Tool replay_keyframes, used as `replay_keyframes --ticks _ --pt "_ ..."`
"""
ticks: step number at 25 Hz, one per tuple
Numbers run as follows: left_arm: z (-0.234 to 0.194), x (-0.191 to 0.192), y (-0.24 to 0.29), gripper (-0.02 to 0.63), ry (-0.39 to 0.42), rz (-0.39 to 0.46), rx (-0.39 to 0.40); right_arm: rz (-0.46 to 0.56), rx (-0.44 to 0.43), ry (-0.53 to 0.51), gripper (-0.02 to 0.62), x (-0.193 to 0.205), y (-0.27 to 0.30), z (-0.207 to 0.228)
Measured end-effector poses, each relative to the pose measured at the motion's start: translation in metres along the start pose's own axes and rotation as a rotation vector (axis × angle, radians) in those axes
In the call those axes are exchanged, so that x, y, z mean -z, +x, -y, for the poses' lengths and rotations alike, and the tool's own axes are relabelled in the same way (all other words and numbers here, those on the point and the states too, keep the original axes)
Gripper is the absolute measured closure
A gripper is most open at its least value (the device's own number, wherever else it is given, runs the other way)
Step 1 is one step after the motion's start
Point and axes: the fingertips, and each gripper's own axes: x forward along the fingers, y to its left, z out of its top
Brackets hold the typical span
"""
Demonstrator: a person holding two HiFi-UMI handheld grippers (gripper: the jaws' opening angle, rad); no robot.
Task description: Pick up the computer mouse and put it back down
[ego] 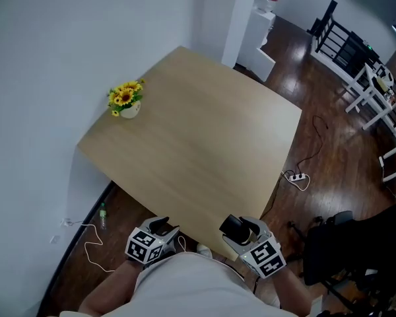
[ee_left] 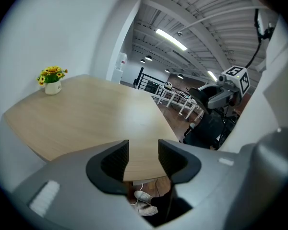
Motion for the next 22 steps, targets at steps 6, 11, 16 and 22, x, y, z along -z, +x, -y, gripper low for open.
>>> replay_keyframes --ticks 6,11,16,22 --pt "0.01 -0.009 0.008 0.446 0.084 -0.015 0.032 0.012 0.05 0.061 0.302 0.008 -0.009 0.006" --pt "0.013 -0.018 0.009 0.448 0.077 0.003 0.058 0.021 0.066 0.075 0.302 0.008 -0.015 0.01" --pt "0.006 -0.018 0.008 0.436 0.07 0.002 0.045 0.021 0.074 0.073 0.302 0.007 -0.015 0.014" --pt "0.005 -0.021 0.009 0.436 0.064 0.008 0.042 0.019 0.077 0.077 0.302 0.01 -0.013 0.018"
